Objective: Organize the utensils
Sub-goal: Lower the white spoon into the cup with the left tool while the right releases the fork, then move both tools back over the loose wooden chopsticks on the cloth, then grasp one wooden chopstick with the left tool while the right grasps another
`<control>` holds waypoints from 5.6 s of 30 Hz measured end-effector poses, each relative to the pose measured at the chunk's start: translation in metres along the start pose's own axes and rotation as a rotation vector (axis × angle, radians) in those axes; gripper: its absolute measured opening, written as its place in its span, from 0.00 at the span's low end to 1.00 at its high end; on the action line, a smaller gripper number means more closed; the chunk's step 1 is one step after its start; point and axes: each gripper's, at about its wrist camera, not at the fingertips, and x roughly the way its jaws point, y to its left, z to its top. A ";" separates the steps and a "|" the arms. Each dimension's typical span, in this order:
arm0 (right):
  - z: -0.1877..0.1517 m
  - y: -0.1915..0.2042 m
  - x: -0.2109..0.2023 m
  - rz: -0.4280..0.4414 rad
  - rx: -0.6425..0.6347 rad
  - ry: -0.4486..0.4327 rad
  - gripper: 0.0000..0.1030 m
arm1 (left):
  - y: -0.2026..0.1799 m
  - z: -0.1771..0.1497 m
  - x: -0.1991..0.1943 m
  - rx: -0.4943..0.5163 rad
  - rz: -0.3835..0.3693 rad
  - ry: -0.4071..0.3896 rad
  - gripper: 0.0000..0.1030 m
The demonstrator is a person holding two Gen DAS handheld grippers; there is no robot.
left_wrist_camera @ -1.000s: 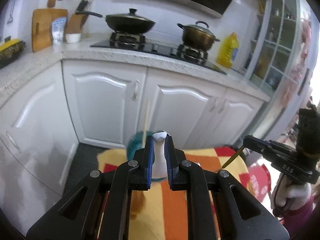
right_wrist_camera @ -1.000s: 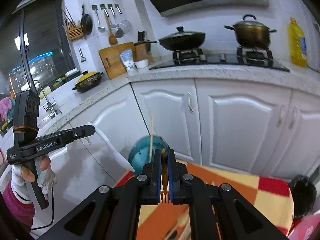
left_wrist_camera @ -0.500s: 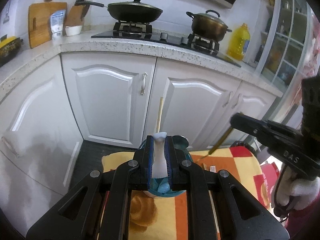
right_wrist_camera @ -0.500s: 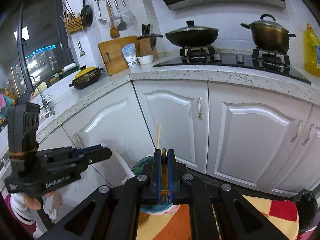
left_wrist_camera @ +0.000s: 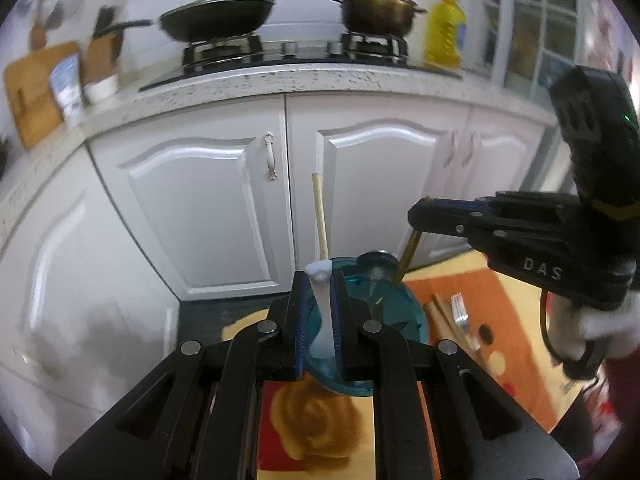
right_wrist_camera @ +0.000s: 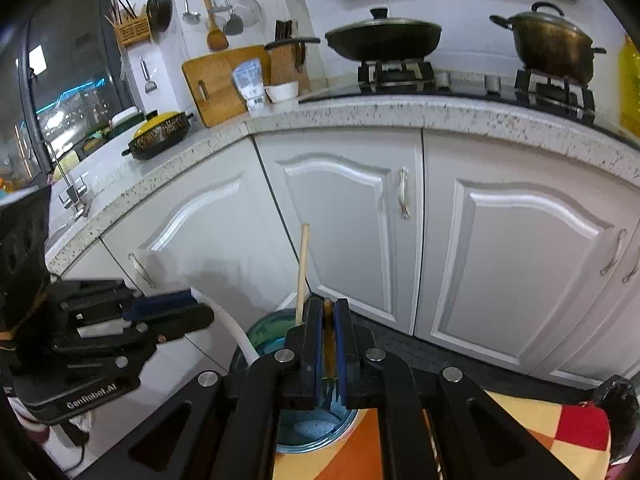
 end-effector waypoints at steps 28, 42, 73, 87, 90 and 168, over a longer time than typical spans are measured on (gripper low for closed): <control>-0.026 0.004 0.013 0.119 0.046 0.097 0.19 | 0.043 -0.018 0.026 -0.206 -0.087 0.031 0.11; -0.050 -0.010 -0.009 0.126 0.108 0.105 0.19 | 0.045 0.034 0.087 -0.157 -0.266 0.052 0.21; -0.079 -0.022 -0.049 0.110 0.152 0.099 0.24 | 0.032 -0.010 0.025 -0.203 -0.094 -0.019 0.35; -0.110 -0.023 -0.076 0.034 0.159 0.100 0.27 | -0.016 -0.048 -0.018 -0.257 -0.044 -0.027 0.36; -0.119 -0.027 -0.081 0.015 0.168 0.103 0.27 | -0.030 -0.056 -0.018 -0.259 -0.045 -0.016 0.36; -0.200 -0.118 -0.002 -0.114 0.408 0.293 0.06 | -0.129 -0.151 0.111 -0.297 -0.115 0.354 0.06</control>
